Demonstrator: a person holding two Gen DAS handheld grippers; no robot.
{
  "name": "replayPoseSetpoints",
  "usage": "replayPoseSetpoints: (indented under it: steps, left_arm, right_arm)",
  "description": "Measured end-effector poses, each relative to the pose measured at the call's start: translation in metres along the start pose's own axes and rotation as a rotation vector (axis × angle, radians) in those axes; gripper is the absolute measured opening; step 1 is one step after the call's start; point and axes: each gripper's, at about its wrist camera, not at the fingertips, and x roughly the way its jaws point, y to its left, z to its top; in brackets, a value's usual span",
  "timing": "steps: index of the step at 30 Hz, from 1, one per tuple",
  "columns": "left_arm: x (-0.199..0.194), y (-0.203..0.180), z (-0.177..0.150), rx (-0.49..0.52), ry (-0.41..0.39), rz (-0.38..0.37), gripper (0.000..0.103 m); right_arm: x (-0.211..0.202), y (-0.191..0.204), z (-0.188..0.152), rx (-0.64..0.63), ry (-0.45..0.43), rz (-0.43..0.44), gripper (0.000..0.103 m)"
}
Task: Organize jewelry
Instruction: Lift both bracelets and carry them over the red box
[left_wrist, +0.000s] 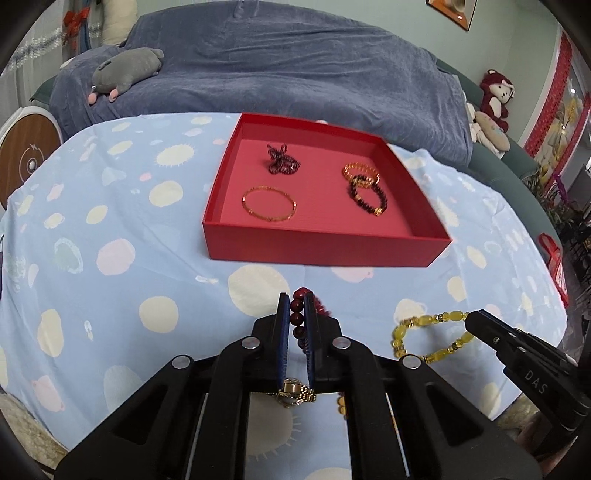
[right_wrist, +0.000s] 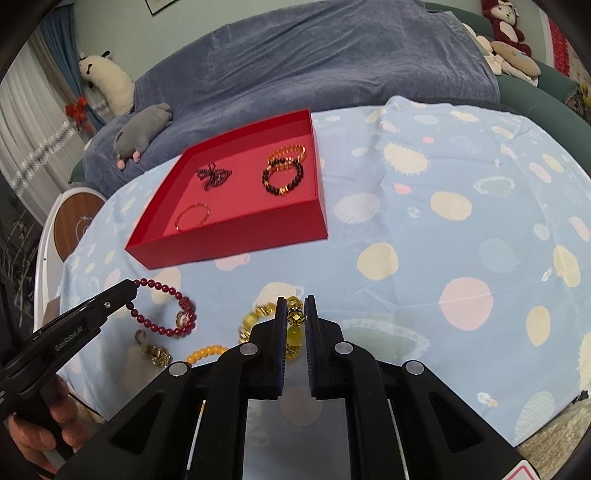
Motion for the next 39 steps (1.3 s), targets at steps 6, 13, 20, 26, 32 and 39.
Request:
replayPoseSetpoints:
  steps: [6,13,20,26,32,39]
  left_arm:
    - [-0.020,-0.002,0.012,-0.005,-0.033,-0.036,0.007]
    - [-0.035,-0.001,0.026,-0.036,-0.052,-0.104,0.007]
    - [-0.047,-0.001,0.039,-0.045,-0.084,-0.151,0.008]
    - [-0.056,0.005,0.042,-0.071,-0.090,-0.191,0.008]
    - [-0.054,0.009,0.047,-0.071,-0.090,-0.170,0.008]
    - [-0.043,0.008,0.073,-0.071,-0.116,-0.158,0.008]
  right_arm:
    - [-0.017,-0.002,0.013,0.006,-0.051,0.008,0.008]
    - [-0.030,0.002,0.031,-0.003,-0.096,0.026,0.008]
    - [-0.035,0.003,0.039,-0.002,-0.116,0.045,0.008]
    - [-0.038,0.007,0.039,-0.004,-0.121,0.059,0.008]
    - [-0.036,0.009,0.044,0.001,-0.120,0.080,0.008]
    - [-0.026,0.027,0.075,-0.045,-0.150,0.098,0.008]
